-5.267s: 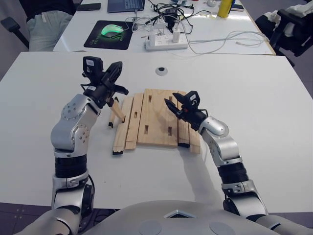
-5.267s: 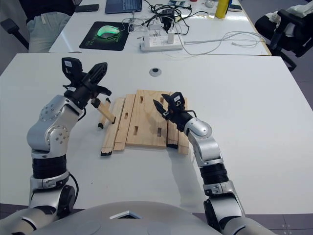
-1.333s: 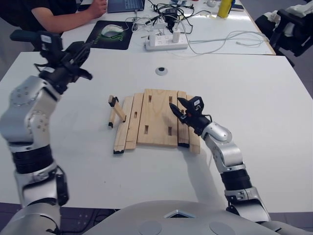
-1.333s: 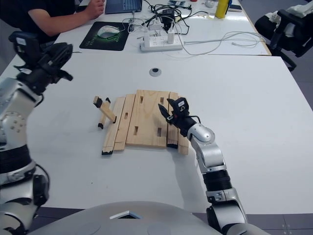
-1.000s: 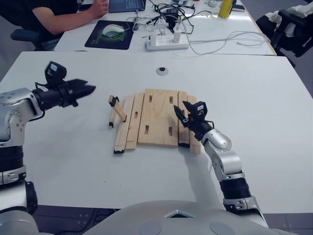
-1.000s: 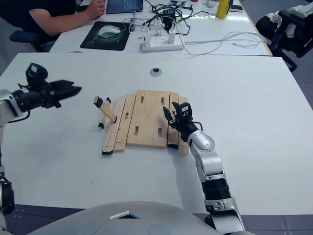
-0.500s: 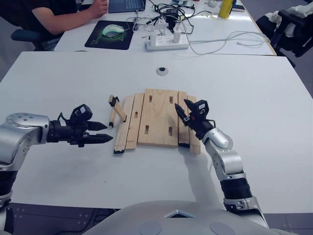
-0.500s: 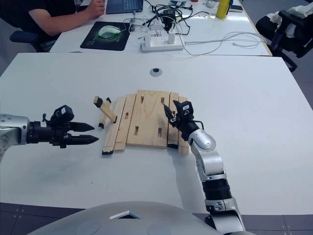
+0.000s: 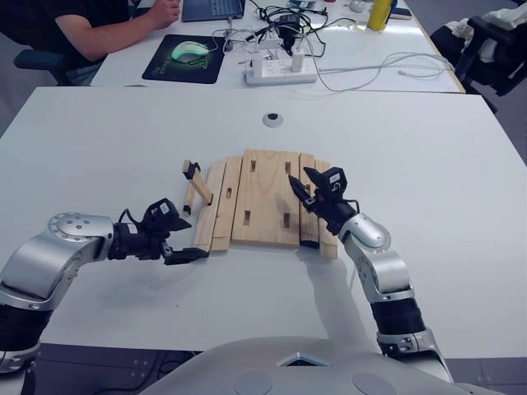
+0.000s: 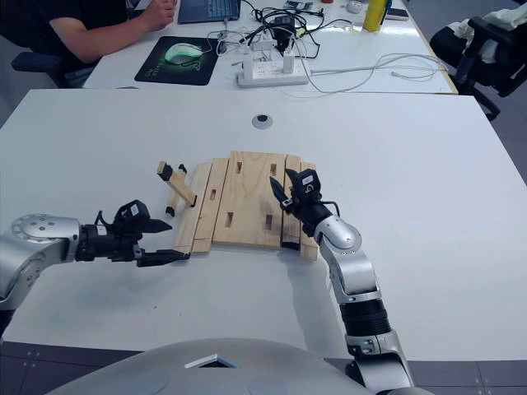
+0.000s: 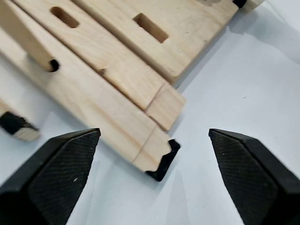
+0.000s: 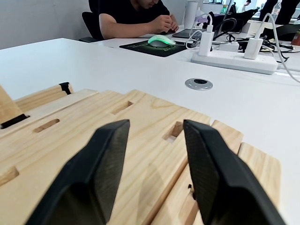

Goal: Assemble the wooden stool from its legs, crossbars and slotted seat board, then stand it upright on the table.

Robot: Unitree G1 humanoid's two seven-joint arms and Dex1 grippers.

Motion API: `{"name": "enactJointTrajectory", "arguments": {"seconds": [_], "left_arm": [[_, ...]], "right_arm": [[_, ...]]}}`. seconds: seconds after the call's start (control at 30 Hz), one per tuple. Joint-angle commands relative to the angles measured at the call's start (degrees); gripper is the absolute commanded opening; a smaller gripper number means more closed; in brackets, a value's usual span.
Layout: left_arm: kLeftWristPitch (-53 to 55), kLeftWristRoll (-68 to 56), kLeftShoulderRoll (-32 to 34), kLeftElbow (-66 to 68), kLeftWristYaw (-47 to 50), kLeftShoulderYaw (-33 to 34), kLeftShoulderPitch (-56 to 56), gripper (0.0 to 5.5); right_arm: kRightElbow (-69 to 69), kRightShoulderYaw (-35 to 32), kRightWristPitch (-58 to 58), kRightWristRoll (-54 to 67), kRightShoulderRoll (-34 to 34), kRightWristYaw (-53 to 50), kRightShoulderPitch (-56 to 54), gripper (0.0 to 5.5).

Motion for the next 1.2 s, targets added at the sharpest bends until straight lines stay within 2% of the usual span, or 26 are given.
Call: {"name": "enactJointTrajectory", "arguments": {"seconds": [0.03, 0.33, 0.9, 1.2], "left_arm": [[1.48, -0.28, -1.62, -2.04, 2.23, -1.34, 1.18, 4.28], [-1.73, 4.68, -2.58, -2.58, 6.86, -4.23, 1.8, 4.28], [-10.98, 19.53, 1.84, 4.72, 8.43, -8.41, 1.37, 4.28], [-5.63, 17.13, -2.12, 2.96, 9.55, -5.32, -0.4, 4.28]], "right_arm": [[-0.37, 0.32, 0.75, 0.02, -0.48, 0.81, -0.96, 2.14], [-0.51, 0.51, 1.36, 0.09, -0.91, 1.8, -1.51, 2.14], [-0.3, 0.6, 1.76, -0.31, -1.41, 2.44, -2.27, 2.14], [0.47, 0.46, 1.48, -0.32, -1.86, 2.64, -3.02, 2.14]]}}
